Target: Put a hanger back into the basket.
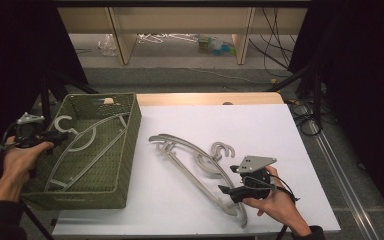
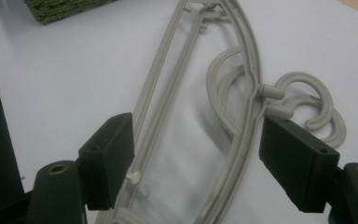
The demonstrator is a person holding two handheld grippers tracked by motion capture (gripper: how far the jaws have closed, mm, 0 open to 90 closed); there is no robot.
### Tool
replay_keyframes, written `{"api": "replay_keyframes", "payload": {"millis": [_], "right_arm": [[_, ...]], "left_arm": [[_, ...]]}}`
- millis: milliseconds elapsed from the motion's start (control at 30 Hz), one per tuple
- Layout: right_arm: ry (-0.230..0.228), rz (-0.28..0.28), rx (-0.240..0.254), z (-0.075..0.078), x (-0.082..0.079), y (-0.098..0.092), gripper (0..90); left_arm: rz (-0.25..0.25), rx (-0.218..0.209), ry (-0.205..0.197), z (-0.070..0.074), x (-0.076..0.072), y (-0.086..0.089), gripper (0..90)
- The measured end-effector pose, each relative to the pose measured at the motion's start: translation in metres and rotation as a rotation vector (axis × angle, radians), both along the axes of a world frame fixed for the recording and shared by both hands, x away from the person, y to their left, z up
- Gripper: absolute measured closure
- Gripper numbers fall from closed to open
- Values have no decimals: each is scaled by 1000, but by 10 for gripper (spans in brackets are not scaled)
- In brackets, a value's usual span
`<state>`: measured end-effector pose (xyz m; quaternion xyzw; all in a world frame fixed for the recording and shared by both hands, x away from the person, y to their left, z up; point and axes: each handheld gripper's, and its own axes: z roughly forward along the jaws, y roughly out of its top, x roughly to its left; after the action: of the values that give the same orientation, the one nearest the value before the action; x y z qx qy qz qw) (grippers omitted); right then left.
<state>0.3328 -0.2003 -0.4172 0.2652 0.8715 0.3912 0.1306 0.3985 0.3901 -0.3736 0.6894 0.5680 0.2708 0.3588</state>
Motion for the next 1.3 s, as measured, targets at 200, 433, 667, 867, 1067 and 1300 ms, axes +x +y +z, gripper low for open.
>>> {"api": "replay_keyframes", "payload": {"millis": [200, 433, 667, 867, 1067, 1300], "right_arm": [[-6, -9, -2, -1, 3, -1, 229], [-7, -10, 8, -1, 3, -1, 230], [3, -29, 20, -5, 4, -3, 228], [0, -30, 26, -4, 4, -2, 227], [4, -25, 21, -4, 4, -2, 228], [2, -27, 16, -5, 4, -2, 234]], "left_arm": [[-57, -99, -102, 21, -33, -24, 468], [-154, -192, -192, 30, -60, -66, 331], [-275, -274, -249, 27, -83, -121, 228], [-368, -297, -262, 14, -96, -156, 171], [-437, -305, -260, -5, -110, -189, 175], [-501, -318, -235, -26, -120, -212, 173]]}}
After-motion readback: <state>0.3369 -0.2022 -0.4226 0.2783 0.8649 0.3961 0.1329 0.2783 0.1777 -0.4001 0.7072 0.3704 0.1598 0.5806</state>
